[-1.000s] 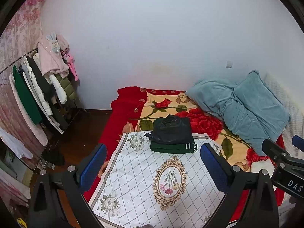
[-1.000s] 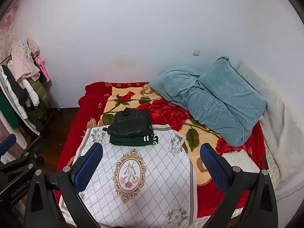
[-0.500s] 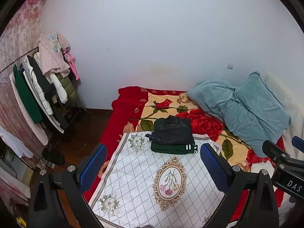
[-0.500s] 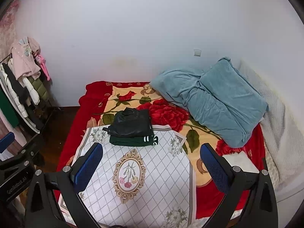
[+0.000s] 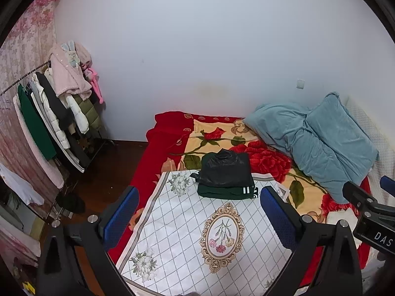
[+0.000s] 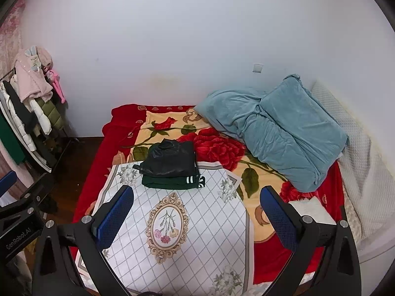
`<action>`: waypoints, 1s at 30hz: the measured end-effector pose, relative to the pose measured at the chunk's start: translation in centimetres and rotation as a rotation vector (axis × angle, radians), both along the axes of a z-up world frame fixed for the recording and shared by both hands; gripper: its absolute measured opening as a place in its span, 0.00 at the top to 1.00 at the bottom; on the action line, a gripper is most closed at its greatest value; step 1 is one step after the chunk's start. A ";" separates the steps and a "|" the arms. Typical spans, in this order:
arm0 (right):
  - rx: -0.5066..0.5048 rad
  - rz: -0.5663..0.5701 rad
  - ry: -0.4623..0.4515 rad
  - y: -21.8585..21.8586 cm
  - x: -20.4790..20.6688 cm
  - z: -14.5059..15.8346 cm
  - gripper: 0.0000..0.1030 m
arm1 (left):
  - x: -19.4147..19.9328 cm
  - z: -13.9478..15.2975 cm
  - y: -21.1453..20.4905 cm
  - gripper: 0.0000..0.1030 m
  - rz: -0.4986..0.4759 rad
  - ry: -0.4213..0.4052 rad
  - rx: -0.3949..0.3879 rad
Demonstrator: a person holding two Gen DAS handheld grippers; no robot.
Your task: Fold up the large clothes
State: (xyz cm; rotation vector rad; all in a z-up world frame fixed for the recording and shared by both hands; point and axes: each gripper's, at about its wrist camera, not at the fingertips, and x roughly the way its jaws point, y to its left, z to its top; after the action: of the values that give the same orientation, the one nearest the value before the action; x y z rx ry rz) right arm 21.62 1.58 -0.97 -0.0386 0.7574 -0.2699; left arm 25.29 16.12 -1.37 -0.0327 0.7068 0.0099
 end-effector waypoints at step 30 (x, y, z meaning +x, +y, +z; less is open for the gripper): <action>-0.007 0.011 0.001 -0.1 -0.9 0.1 0.00 | -0.3 0.1 -0.1 0.03 -0.002 -0.001 0.000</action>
State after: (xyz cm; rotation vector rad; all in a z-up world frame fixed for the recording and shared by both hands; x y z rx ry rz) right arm 20.73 1.47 -0.84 -0.0495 0.7566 -0.2626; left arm 25.01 16.00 -1.23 -0.0318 0.7060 0.0078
